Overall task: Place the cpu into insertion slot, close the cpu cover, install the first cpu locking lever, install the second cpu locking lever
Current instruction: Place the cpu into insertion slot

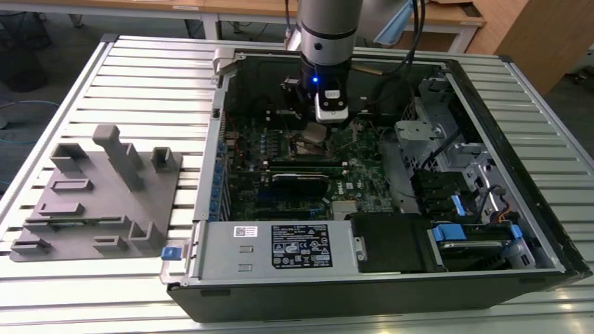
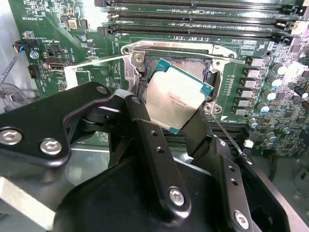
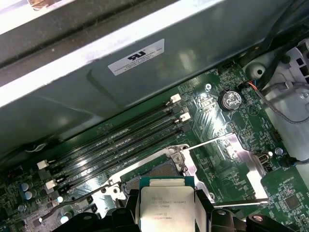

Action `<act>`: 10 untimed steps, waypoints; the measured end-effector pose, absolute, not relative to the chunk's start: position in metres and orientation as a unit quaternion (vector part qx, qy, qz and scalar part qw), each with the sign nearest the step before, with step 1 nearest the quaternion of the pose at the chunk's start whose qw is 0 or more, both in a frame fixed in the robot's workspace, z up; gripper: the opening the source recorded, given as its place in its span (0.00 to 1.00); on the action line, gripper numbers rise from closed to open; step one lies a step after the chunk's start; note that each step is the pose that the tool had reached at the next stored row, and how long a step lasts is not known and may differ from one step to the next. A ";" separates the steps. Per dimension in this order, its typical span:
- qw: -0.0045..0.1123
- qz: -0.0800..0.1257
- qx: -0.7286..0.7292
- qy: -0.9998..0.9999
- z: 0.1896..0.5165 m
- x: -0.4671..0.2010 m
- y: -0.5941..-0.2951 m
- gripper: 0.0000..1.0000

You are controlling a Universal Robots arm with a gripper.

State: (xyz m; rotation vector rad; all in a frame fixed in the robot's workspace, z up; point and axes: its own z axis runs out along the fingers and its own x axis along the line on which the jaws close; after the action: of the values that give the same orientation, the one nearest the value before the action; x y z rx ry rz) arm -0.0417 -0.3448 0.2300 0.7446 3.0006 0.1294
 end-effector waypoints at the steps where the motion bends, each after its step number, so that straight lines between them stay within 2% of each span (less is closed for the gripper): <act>1: 0.024 0.042 0.241 0.969 0.230 -0.042 -0.345 0.54; 10: 0.024 0.042 0.242 0.969 0.230 -0.042 -0.345 0.54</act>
State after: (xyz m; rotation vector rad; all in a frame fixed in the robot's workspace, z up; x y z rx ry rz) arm -0.0417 -0.3448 0.2300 0.7499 2.9991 0.1293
